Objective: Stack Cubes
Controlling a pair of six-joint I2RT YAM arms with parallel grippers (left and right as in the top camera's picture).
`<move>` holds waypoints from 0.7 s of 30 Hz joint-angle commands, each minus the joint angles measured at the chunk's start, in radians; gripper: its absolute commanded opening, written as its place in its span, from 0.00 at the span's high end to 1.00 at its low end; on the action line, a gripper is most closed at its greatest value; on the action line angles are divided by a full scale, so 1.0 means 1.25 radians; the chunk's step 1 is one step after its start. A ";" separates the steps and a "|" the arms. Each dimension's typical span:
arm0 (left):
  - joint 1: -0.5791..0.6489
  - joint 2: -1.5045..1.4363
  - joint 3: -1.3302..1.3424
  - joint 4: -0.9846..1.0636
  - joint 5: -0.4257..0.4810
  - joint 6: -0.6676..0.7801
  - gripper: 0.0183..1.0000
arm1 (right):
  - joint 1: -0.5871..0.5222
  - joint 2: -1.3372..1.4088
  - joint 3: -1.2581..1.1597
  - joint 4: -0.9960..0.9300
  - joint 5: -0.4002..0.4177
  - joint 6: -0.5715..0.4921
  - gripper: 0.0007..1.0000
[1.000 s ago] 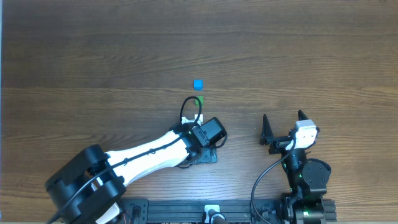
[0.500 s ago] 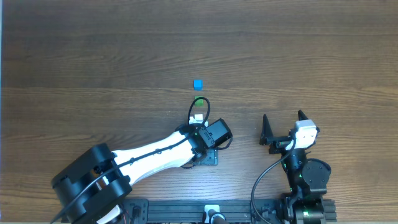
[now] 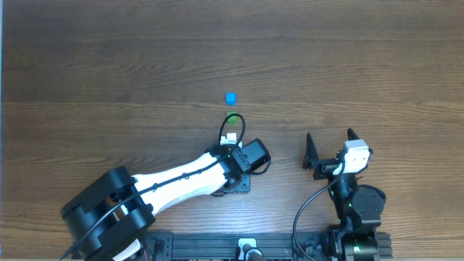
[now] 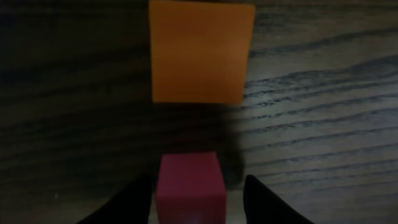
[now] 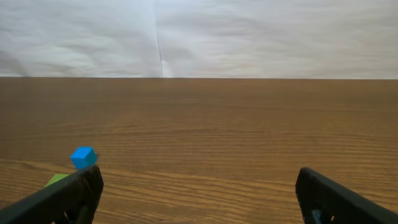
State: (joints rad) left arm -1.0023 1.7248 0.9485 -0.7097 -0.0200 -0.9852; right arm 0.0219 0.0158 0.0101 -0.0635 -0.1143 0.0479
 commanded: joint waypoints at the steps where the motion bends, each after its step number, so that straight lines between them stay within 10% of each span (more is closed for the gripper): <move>1: -0.001 0.009 0.016 -0.004 -0.019 0.001 0.58 | -0.003 -0.004 -0.004 -0.003 0.003 -0.003 0.01; 21: -0.001 0.009 0.016 -0.012 -0.024 -0.014 0.78 | -0.003 -0.004 -0.004 -0.003 0.003 -0.004 0.01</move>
State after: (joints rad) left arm -1.0023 1.7264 0.9501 -0.7223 -0.0345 -0.9913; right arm 0.0219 0.0158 0.0101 -0.0635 -0.1143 0.0479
